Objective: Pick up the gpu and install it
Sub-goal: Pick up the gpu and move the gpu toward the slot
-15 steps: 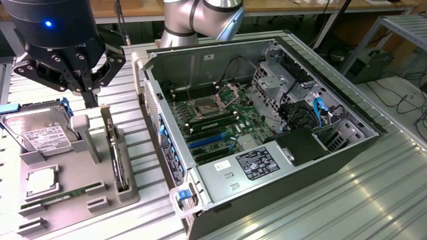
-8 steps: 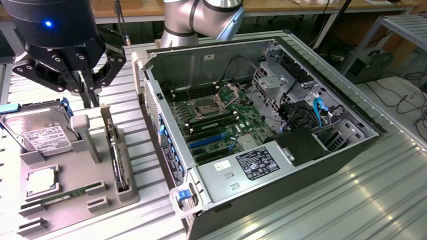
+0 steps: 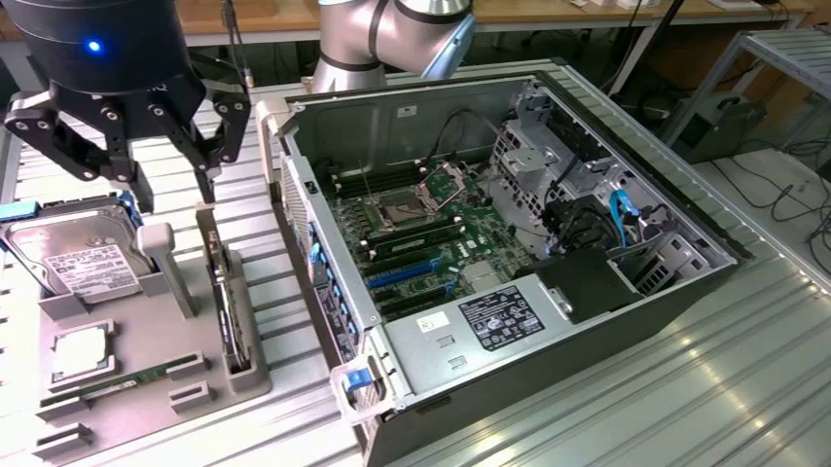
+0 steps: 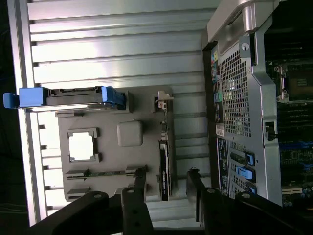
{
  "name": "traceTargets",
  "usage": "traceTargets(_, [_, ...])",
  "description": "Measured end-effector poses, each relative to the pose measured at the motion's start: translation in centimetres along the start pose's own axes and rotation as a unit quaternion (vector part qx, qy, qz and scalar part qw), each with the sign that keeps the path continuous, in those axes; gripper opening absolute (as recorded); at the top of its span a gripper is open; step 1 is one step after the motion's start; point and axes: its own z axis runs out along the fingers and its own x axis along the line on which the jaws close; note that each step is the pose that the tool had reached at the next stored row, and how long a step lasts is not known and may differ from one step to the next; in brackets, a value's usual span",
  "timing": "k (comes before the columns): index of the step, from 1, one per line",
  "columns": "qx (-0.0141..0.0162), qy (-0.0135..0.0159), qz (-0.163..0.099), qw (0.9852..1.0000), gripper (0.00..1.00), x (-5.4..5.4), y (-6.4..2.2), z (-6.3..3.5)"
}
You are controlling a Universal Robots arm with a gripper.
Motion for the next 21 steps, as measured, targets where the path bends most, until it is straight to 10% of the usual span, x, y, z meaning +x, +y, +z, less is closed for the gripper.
traceTargets(5, [0.0000, 0.0000, 0.000, 1.0000, 0.66, 0.00, 0.00, 0.00])
traceTargets(21, [-0.0005, 0.0014, -0.023, 0.9997, 0.66, -0.01, -0.11, 0.78])
